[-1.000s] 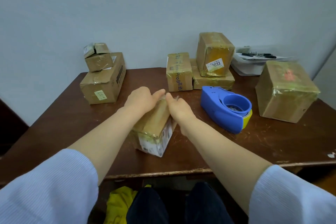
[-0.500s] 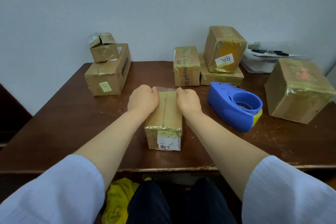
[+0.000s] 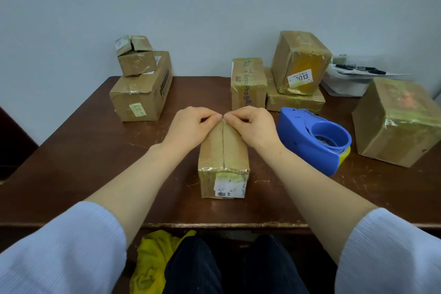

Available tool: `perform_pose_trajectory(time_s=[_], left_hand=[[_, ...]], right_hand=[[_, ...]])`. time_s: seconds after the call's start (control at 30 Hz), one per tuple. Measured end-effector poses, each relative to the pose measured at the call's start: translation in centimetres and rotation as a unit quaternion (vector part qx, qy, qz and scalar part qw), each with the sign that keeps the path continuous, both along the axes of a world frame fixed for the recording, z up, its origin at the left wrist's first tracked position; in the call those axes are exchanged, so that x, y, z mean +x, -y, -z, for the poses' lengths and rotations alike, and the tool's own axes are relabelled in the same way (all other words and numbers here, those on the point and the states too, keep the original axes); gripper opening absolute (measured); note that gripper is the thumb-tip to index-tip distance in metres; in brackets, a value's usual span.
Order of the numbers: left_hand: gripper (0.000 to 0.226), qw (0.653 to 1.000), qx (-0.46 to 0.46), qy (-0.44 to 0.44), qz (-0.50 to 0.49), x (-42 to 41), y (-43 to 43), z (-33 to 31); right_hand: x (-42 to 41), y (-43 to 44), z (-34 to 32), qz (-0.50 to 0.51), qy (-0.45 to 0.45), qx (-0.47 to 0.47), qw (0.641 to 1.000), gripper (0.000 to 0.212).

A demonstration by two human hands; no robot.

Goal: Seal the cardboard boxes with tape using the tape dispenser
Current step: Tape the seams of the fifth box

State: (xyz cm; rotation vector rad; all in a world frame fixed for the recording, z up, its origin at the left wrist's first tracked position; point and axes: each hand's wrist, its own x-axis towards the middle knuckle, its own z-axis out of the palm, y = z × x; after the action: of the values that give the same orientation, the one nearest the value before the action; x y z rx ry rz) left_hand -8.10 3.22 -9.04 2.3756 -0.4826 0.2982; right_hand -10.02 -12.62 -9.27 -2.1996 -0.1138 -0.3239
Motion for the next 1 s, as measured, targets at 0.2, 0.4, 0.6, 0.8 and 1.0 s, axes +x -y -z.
perform_pose_trajectory(time_s=[0.2,0.4,0.6,0.8,1.0], left_hand=[[0.022,0.988,-0.112,-0.09,-0.053,-0.4,0.5,0.5],[0.024,0.908,-0.314,-0.276,-0.016,-1.1,1.0,1.2],[0.022,0.88,-0.377,-0.284,-0.051,-1.7,1.7,1.1],[0.013,0.869,-0.419,-0.249,-0.09,-1.3,2.0,1.0],[0.013,0.852,-0.442,-0.267,-0.092,-1.4,1.8,1.5]], right_hand=[[0.2,-0.4,0.7,0.036,-0.053,0.146,0.987,0.012],[-0.1,-1.4,1.7,0.013,-0.162,0.316,0.935,0.02],[0.0,-1.5,1.5,0.038,-0.201,0.356,0.912,0.028],[-0.1,-1.6,1.5,0.065,-0.164,0.456,0.873,0.02],[-0.1,-1.5,2.1,0.069,-0.129,0.481,0.864,0.022]])
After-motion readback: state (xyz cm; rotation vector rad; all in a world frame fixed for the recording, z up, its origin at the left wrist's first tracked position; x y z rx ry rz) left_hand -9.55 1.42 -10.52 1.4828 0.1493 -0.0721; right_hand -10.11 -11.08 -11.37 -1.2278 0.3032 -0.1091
